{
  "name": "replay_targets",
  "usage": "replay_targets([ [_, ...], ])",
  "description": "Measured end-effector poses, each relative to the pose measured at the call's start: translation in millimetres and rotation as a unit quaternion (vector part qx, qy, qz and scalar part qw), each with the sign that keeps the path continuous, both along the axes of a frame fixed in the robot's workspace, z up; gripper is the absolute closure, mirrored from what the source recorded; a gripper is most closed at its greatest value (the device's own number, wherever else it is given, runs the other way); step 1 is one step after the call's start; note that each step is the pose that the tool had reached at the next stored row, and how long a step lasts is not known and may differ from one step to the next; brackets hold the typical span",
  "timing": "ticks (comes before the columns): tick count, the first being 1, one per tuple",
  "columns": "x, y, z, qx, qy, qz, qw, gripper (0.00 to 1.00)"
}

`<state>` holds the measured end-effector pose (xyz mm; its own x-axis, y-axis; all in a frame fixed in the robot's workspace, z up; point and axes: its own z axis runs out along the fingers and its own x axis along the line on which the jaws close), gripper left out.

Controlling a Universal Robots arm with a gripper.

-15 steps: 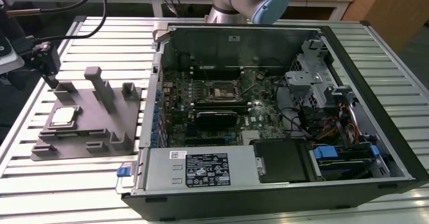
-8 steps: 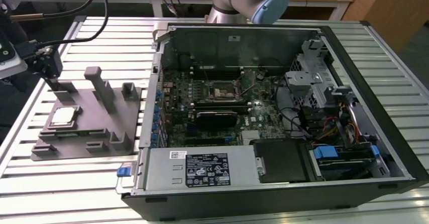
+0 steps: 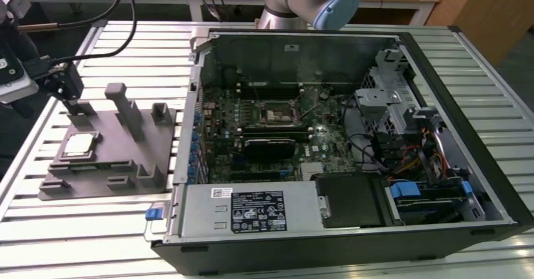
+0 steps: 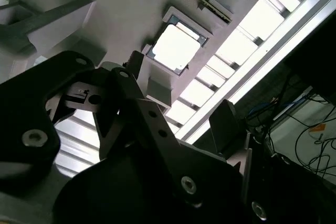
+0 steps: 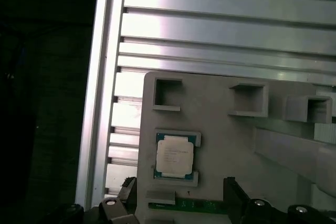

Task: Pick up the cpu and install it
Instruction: 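Pick up the cpu and move it towards the insertion slot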

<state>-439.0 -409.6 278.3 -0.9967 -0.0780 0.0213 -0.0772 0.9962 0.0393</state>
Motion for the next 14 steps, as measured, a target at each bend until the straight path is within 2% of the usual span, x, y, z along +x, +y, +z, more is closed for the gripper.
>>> replay_targets([
  [1, 0.0, 0.0, -1.3, 0.0, -0.0002, 0.0, 1.0, 0.22],
  [14, 0.0, 0.0, -12.2, 0.0, -0.0004, 0.0, 1.0, 0.22],
])
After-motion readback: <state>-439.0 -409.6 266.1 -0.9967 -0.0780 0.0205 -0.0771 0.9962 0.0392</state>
